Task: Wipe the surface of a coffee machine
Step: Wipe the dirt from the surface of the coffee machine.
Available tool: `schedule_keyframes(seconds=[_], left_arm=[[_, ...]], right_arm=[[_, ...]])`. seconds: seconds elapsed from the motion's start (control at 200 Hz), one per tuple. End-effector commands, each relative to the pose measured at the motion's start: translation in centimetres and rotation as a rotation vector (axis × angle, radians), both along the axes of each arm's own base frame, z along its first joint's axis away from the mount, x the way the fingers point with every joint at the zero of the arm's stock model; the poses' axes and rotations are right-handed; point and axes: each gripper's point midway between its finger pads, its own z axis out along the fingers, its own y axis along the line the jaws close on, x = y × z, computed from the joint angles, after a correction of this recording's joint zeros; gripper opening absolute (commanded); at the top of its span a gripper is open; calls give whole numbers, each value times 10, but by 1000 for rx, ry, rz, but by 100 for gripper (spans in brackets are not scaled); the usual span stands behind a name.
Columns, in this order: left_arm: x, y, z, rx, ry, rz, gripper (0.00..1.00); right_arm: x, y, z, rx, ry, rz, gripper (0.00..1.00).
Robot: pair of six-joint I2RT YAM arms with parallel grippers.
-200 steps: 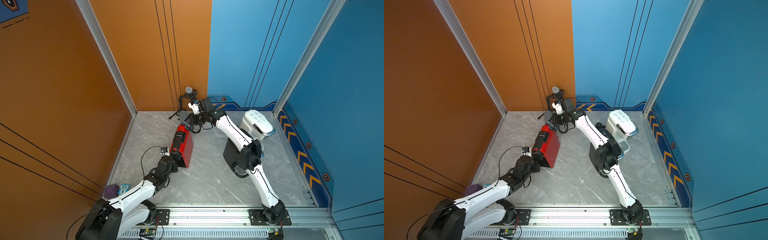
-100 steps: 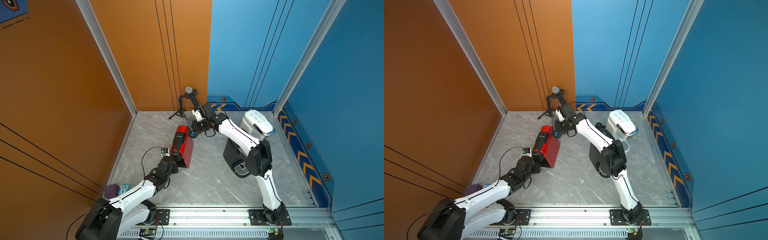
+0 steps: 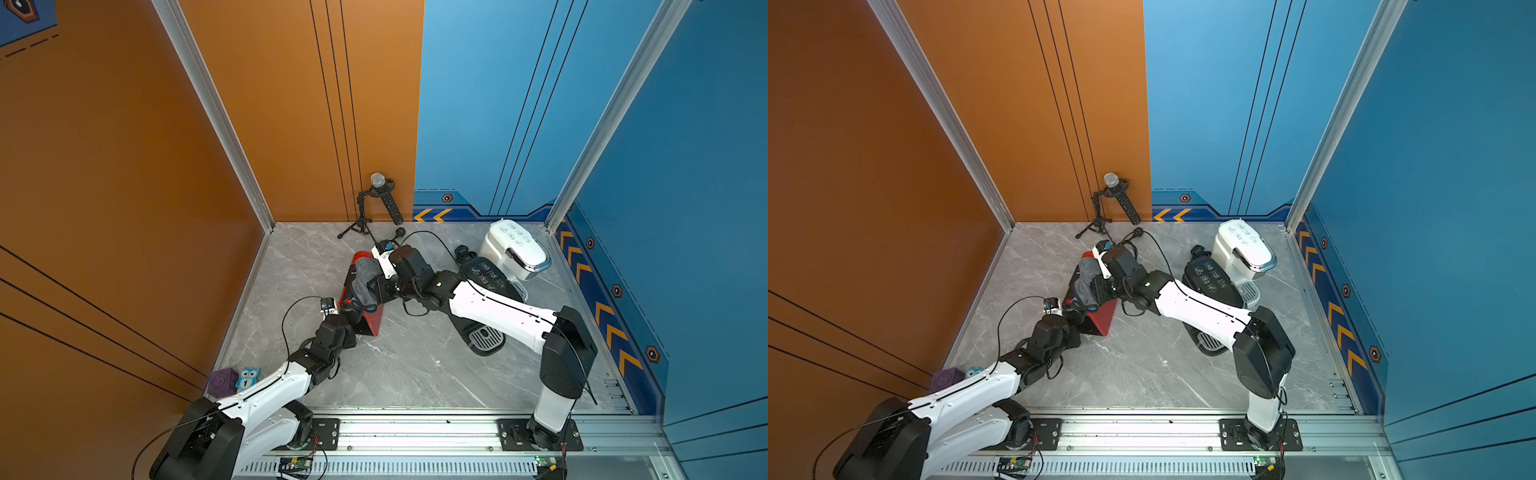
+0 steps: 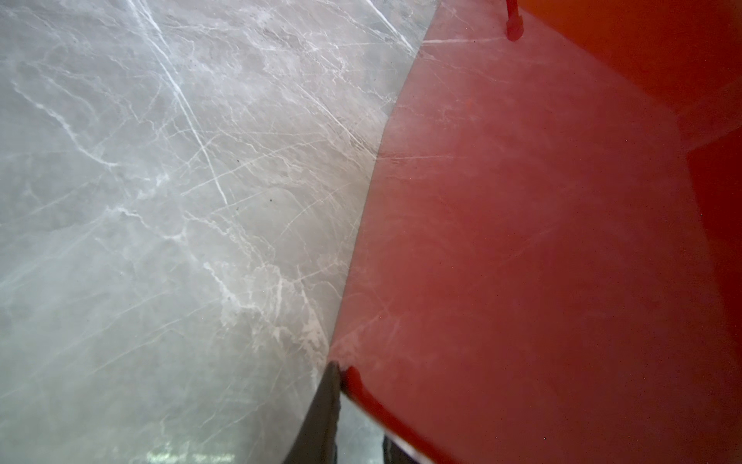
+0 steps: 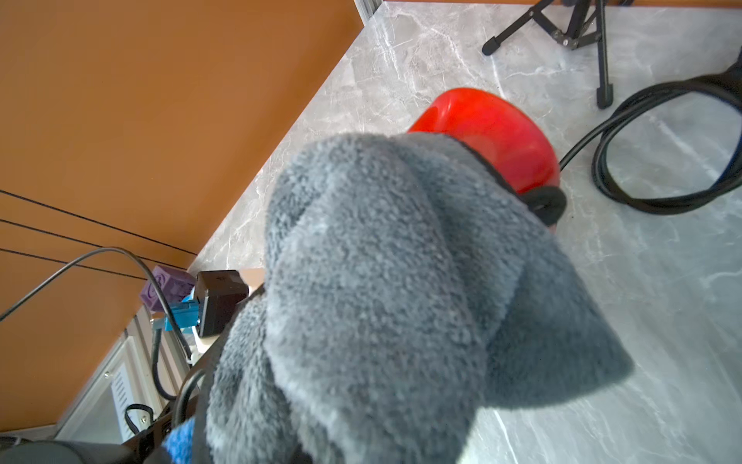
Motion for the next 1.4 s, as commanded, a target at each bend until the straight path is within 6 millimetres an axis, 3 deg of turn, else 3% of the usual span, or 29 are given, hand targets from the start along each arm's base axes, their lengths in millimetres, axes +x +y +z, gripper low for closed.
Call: schedule_keyframes(seconds=[0.0,0.16,0.24,0.26,0.405,0.42,0.52,0.661,0.756,0.836,0.961,1.226,1.396], left_arm=[[-11,0,-17,4,78,-3,2],[-10,-2,-15,2,74,-14,2],[-10,-3,-14,0,68,-16,2],[-10,-3,-13,1,66,-15,2],[-10,-3,-13,1,65,-17,2],[-10,-4,-13,0,64,-17,2],[-8,-6,-12,3,65,-21,2],[-6,-8,-11,8,68,-31,2],[-4,-9,-10,12,69,-31,2],[-3,-11,-10,12,69,-36,2],[-1,-13,-10,17,72,-41,2],[-2,-15,-8,9,64,-43,2],[-1,-16,-6,10,61,-52,2]], right_arm=[[-1,-9,-110,-133,168,-73,12],[-3,-5,-155,-193,220,-60,12],[-4,-2,-155,-183,220,-54,12],[-5,-3,-169,-205,235,-55,11],[-4,0,-157,-189,219,-48,11],[-2,2,-141,-166,199,-47,11],[1,5,-101,-122,150,-37,12],[-1,3,-27,-20,64,-30,12],[-4,-1,5,13,22,-24,12],[-3,-6,14,-1,1,-29,12],[-3,-6,-9,-34,39,-27,12],[-20,-5,-124,-169,179,-30,12],[-27,-8,-165,-223,232,-28,12]])
